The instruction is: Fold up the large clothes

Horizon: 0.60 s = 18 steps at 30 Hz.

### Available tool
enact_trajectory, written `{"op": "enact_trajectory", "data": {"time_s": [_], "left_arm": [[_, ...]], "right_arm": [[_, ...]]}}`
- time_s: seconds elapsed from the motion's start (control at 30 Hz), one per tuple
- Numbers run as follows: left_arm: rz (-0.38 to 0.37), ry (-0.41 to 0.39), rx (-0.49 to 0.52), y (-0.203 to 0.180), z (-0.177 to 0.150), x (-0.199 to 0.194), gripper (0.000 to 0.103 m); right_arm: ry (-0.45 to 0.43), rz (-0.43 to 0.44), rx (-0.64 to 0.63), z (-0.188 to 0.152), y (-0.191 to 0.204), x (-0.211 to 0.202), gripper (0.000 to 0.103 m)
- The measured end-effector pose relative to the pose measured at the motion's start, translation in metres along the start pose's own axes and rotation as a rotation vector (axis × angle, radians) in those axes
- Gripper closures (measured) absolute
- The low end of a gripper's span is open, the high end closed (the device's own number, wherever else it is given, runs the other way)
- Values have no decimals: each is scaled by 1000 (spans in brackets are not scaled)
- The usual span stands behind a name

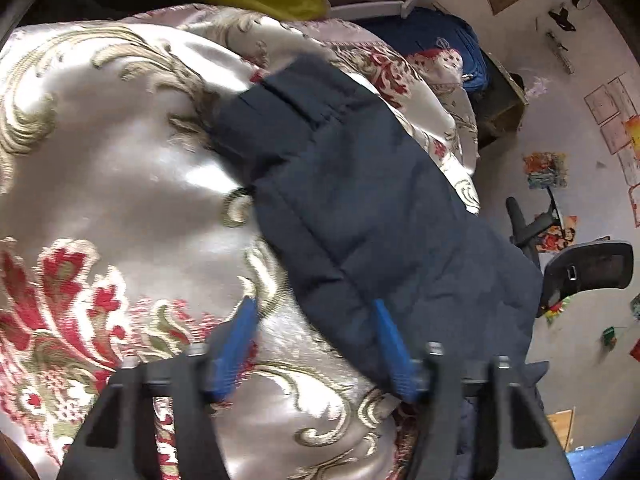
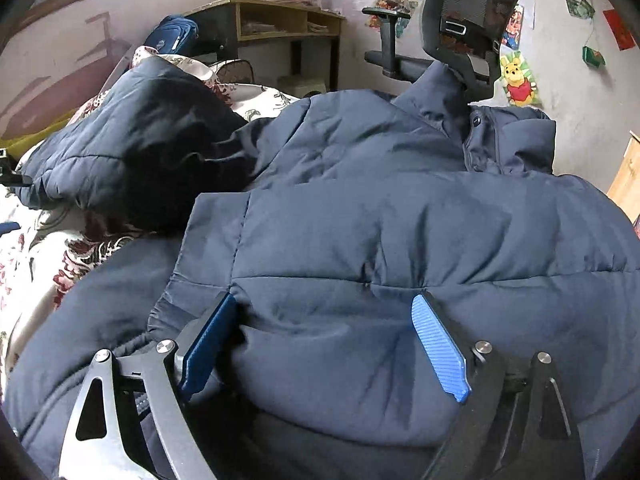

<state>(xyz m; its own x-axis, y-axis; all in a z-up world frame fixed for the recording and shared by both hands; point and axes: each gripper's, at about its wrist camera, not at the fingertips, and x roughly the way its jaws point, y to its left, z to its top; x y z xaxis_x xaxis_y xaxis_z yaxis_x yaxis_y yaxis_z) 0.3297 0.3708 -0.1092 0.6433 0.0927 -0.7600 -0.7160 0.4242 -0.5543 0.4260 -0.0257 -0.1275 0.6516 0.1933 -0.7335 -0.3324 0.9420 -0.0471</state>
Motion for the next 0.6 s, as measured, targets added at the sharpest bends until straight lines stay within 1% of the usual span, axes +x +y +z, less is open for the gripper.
{"op": "enact_trajectory", "data": {"time_s": [0.03, 0.07, 0.1, 0.13, 0.2, 0.27, 0.33, 0.43, 0.47, 0.57, 0.6], "left_arm": [[-9, -6, 15, -3, 1, 0, 73], [-16, -14, 44, -10, 1, 0, 80], [-14, -22, 62, -16, 2, 0, 90], [-16, -37, 87, -23, 2, -3, 95], [-13, -75, 138, -34, 1, -12, 97], [-14, -124, 193, -47, 0, -24, 98], [-10, -187, 262, -62, -3, -40, 98], [-19, -280, 348, -87, -7, -66, 99], [-32, -306, 376, -96, -10, -76, 99], [-112, -394, 504, -130, -27, -113, 99], [-158, -418, 565, -146, -37, -128, 99]], "right_arm": [[-7, 5, 3, -1, -1, -2, 16], [-13, 16, 10, -1, -2, -5, 16], [-17, 29, 19, -1, -5, -6, 16], [-23, 51, 40, -1, -10, -11, 17], [-43, 84, 100, -4, -22, -24, 17], [-59, 85, 138, -6, -33, -34, 17], [-75, 76, 155, -8, -41, -44, 17], [-95, 61, 146, -9, -50, -57, 17], [-104, 53, 139, -8, -53, -63, 17], [-137, 44, 144, -6, -67, -80, 17], [-145, 40, 149, -5, -71, -85, 17]]}}
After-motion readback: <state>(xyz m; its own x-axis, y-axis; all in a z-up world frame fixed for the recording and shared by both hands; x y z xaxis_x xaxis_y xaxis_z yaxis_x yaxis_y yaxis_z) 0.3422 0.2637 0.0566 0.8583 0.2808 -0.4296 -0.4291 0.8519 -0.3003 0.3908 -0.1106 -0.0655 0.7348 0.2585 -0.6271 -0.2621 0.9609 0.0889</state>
